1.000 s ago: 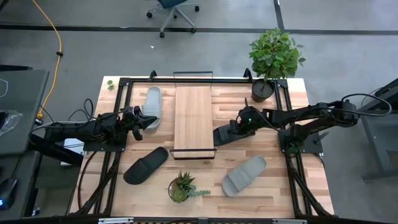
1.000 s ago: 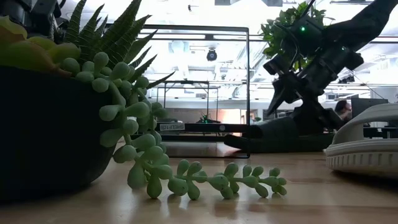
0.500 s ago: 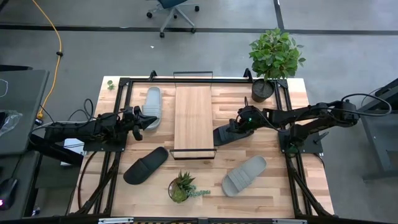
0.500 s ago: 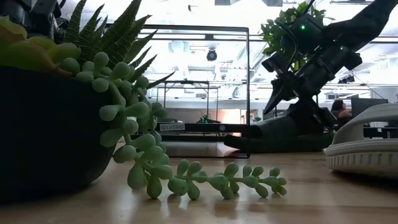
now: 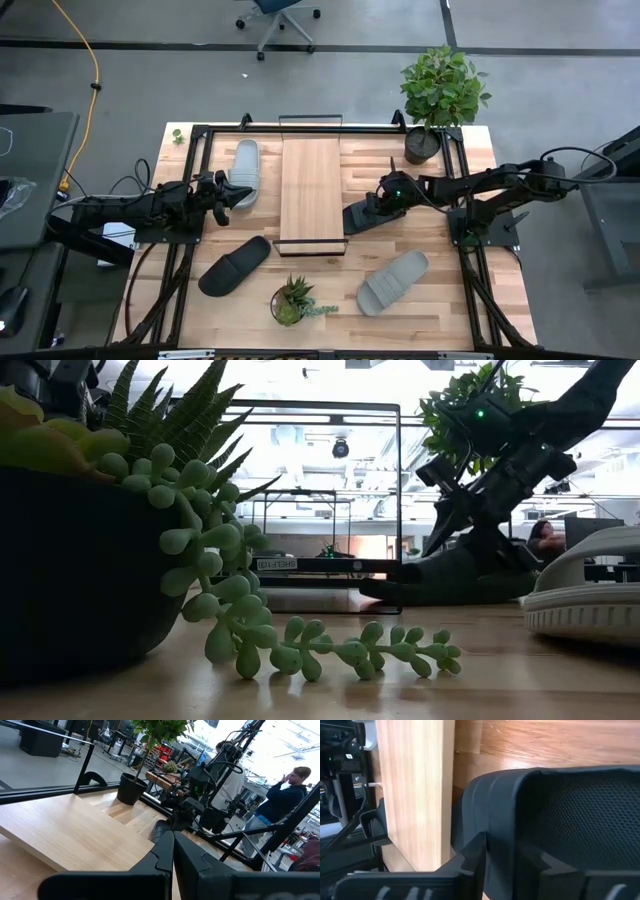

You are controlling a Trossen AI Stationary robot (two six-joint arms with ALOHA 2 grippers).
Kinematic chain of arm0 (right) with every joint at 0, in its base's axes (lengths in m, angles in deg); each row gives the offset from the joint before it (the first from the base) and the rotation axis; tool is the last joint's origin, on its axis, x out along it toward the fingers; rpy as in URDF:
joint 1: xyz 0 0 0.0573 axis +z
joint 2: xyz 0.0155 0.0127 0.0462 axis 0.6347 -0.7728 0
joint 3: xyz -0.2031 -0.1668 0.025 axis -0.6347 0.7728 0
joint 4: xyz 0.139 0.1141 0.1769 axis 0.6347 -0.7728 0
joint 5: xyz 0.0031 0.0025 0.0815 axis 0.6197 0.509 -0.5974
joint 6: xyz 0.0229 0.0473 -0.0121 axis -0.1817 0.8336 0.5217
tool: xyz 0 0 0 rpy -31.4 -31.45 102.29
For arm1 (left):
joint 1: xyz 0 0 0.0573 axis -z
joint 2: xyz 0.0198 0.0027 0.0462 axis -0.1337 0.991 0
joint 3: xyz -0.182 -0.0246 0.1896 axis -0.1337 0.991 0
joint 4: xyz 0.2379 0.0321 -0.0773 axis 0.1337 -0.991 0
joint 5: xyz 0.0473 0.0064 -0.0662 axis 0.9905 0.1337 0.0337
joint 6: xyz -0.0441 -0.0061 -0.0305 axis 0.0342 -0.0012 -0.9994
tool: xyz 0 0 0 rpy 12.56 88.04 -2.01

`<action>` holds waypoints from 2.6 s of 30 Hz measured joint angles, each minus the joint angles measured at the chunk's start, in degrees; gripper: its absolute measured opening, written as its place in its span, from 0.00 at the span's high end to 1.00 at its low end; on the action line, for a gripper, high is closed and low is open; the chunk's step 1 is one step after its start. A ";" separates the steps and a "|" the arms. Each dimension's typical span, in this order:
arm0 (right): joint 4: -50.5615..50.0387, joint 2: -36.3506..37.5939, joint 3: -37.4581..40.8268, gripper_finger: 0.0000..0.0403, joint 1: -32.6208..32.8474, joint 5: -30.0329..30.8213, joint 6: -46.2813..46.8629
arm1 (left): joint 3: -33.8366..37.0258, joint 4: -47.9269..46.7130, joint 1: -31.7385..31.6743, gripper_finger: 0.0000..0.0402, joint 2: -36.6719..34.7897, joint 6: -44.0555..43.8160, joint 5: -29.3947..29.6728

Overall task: Pick and place slides into the shelf
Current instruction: Put the right black slipper slide on the shelf

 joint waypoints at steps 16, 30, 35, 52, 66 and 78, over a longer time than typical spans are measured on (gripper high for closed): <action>-6.35 3.48 -0.07 0.99 0.00 0.34 -1.37 | -0.02 -0.02 0.00 1.00 0.00 -0.04 -0.33; -20.09 23.70 0.02 1.00 -0.04 6.63 -1.87 | -0.01 -0.04 0.01 1.00 0.01 -0.02 -0.33; -20.51 30.23 0.02 1.00 -0.04 6.56 0.40 | 0.00 -0.04 0.00 1.00 -0.01 -0.02 -0.33; -11.70 42.83 -0.37 1.00 -0.07 13.09 5.19 | -0.01 -0.03 0.00 1.00 0.00 0.03 0.11; -40.41 36.98 -25.89 1.00 -0.07 20.48 -6.22 | -0.02 0.04 0.00 1.00 0.01 0.14 1.35; -44.49 26.83 -37.95 1.00 -0.07 17.22 -9.51 | -0.01 0.07 0.00 1.00 0.00 0.14 1.31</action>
